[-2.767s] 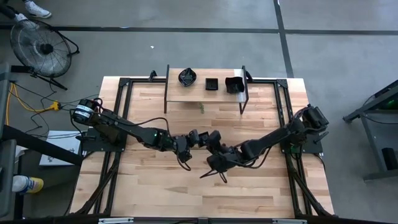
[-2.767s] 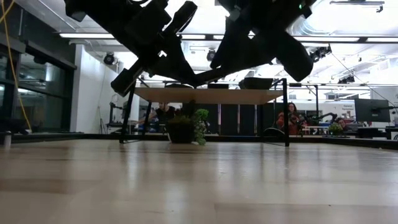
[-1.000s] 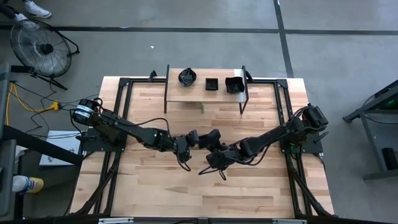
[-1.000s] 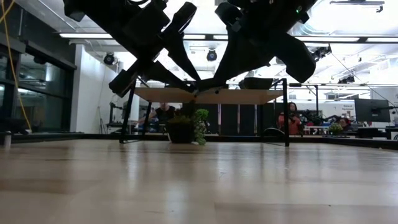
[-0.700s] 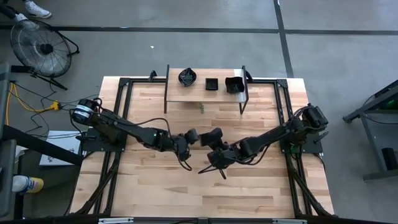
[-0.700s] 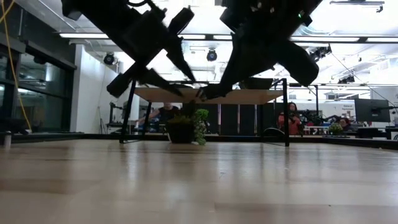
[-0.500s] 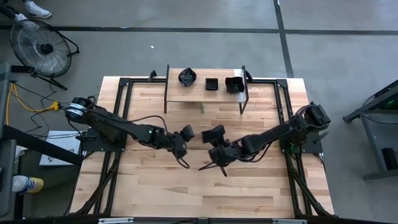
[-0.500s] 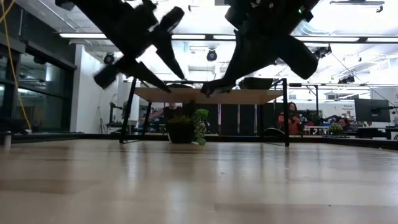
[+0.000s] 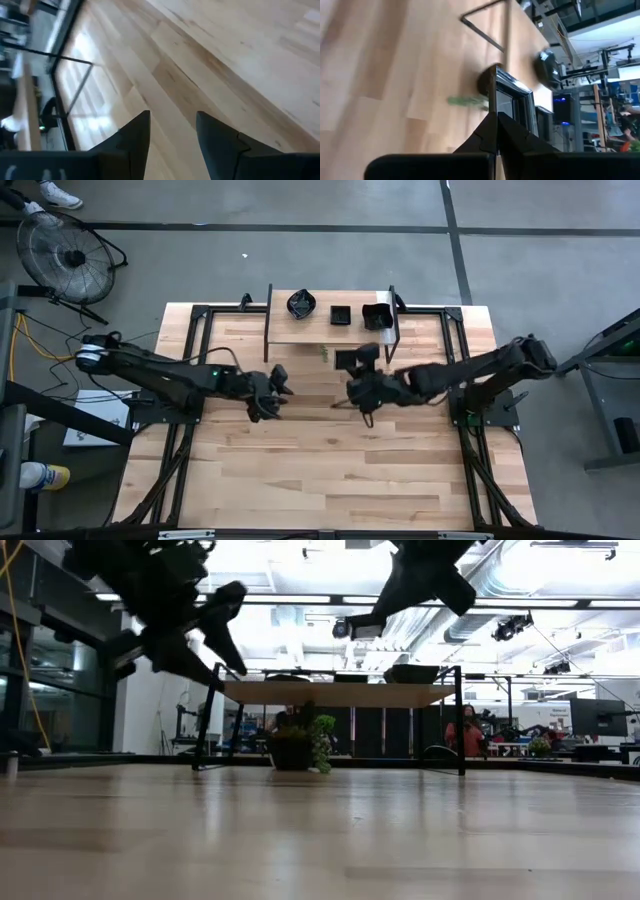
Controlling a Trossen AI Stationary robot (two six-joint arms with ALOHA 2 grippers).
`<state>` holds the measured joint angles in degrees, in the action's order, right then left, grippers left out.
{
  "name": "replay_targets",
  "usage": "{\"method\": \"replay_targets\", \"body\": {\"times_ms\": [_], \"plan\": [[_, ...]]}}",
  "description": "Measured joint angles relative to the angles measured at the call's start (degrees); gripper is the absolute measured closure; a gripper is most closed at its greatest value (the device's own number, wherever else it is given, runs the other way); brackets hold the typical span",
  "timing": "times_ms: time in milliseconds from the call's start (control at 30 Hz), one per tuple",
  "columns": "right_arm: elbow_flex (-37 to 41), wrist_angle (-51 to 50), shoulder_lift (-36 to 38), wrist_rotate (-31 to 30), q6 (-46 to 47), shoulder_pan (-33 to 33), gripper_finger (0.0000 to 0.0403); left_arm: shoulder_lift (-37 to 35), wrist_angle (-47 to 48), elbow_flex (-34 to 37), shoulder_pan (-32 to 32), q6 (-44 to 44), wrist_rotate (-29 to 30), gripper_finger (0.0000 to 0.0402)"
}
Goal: Pick & Place Mini shaped plates
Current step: Stack the square plate on top of the other square plate on the shelf
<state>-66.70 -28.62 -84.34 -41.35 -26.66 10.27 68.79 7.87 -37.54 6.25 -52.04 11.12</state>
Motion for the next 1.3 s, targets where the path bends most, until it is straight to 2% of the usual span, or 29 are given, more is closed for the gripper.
{"method": "replay_targets", "body": {"times_ms": [267,400,667,767,967,1300], "plan": [[0.0,2.5,2.7,5.9,-7.6,-9.5,0.0402,-10.7,-17.6,14.1,0.1,3.7,-3.2,0.0247],[0.0,5.7,2.6,11.9,-10.7,-14.1,0.0402,-16.1,-25.0,20.0,0.1,3.9,-4.9,0.0247],[0.0,11.0,2.5,17.4,-15.2,-21.2,0.0402,-27.4,-33.4,29.3,0.1,4.4,-4.3,0.0247],[0.0,11.9,2.5,19.9,-15.3,-23.2,0.0402,-31.9,-34.6,32.2,0.1,4.4,-2.1,0.0247],[0.0,12.7,2.5,20.8,-15.6,-24.5,0.0402,-40.3,-34.6,36.6,0.1,4.8,-1.2,0.0247],[0.0,13.2,2.5,21.4,-15.9,-24.7,0.0403,-49.9,-28.7,36.7,0.1,2.0,-1.0,0.0247]]}}
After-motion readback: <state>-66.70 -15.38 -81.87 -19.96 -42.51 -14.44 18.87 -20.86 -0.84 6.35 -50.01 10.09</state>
